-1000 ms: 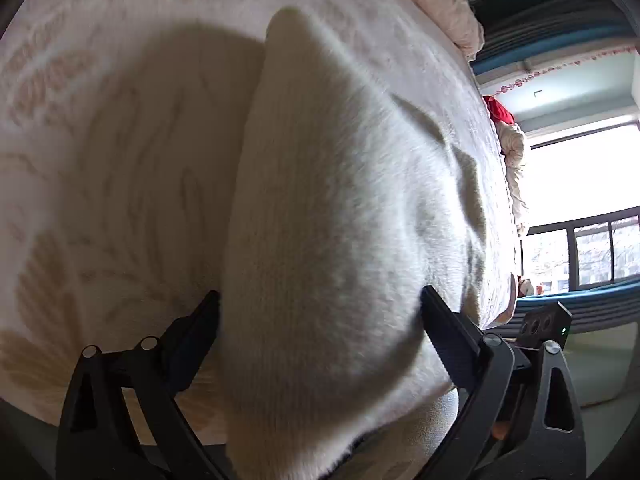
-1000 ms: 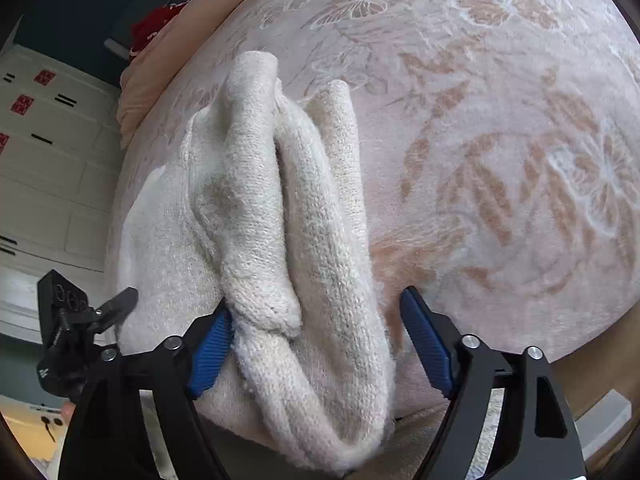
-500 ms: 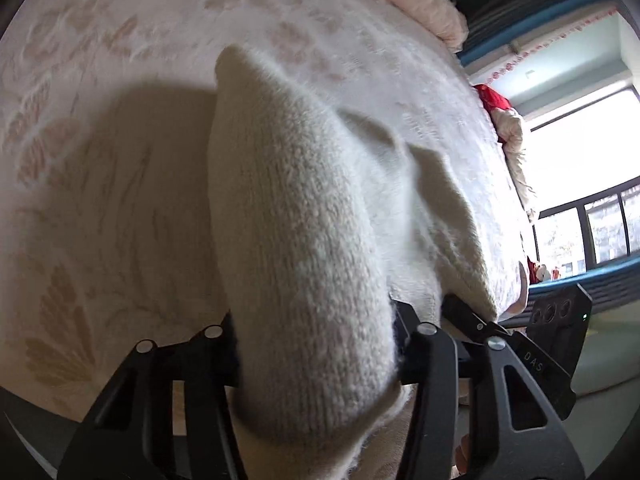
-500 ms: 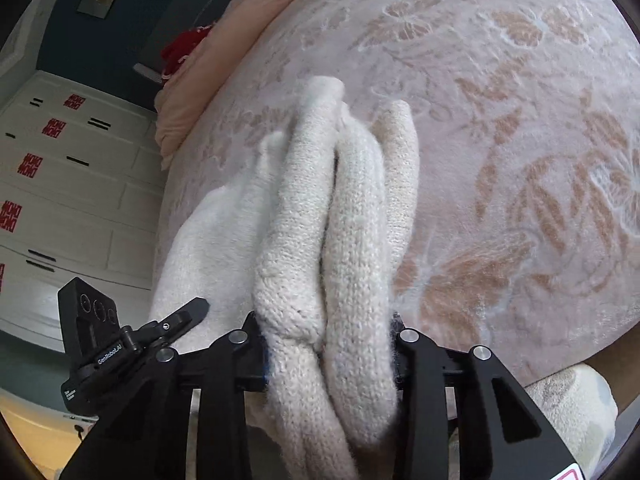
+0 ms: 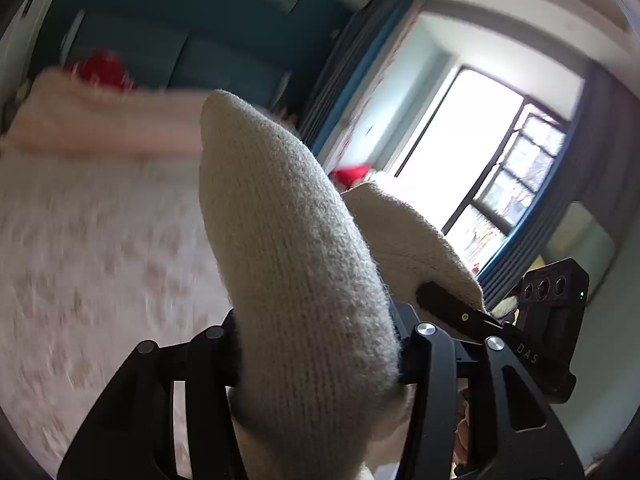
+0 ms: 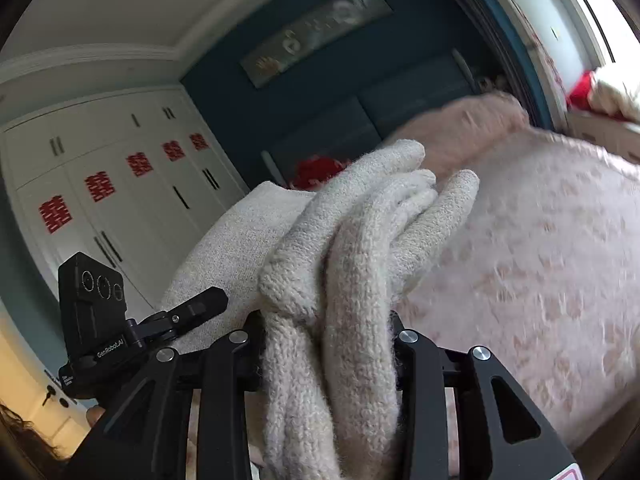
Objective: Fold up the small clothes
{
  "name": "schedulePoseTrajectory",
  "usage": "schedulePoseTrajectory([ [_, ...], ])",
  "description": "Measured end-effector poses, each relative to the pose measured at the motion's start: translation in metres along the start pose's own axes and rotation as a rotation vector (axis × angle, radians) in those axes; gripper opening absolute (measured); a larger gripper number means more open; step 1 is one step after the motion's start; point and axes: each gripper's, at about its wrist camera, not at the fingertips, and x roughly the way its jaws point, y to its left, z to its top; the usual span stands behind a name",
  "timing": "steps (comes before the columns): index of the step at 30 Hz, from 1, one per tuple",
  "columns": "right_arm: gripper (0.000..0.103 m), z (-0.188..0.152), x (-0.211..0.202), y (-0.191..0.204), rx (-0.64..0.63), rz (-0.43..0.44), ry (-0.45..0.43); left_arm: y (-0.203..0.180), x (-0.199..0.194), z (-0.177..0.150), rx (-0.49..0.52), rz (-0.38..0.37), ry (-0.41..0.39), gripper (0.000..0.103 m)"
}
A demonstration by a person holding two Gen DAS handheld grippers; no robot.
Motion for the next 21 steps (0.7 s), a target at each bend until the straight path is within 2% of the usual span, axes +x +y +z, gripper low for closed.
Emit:
schedulePoseTrajectory([
  [2, 0.035, 0.026, -0.017, 0.037, -0.086, 0.058, -0.087, -0.016, -0.035, 0.03, 0.057, -0.042, -0.093, 0.049],
  [5, 0.036, 0.055, -0.027, 0.078, -0.161, 0.149, -0.162, -0.032, -0.092, 0.064, 0.14, -0.072, -0.225, 0.05],
  [8, 0.036, 0.075, -0.019, 0.108, -0.202, 0.225, -0.201, -0.034, -0.139, 0.08, 0.195, -0.065, -0.323, 0.052],
  [11, 0.037, 0.083, 0.001, 0.132, -0.223, 0.274, -0.198, -0.019, -0.168, 0.09, 0.217, -0.054, -0.379, 0.053],
  [14, 0.038, 0.075, 0.039, 0.139, -0.195, 0.29, -0.144, 0.016, -0.178, 0.09, 0.205, -0.022, -0.384, 0.055],
  [16, 0.038, 0.06, 0.07, 0.136, -0.168, 0.287, -0.094, 0.05, -0.166, 0.085, 0.172, 0.0, -0.365, 0.055],
  [18, 0.039, 0.037, 0.11, 0.124, -0.138, 0.267, -0.03, 0.092, -0.148, 0.074, 0.117, 0.022, -0.332, 0.055],
  [21, 0.047, -0.022, 0.189, 0.088, -0.081, 0.174, 0.115, 0.171, -0.106, 0.041, 0.029, 0.091, -0.261, 0.06],
])
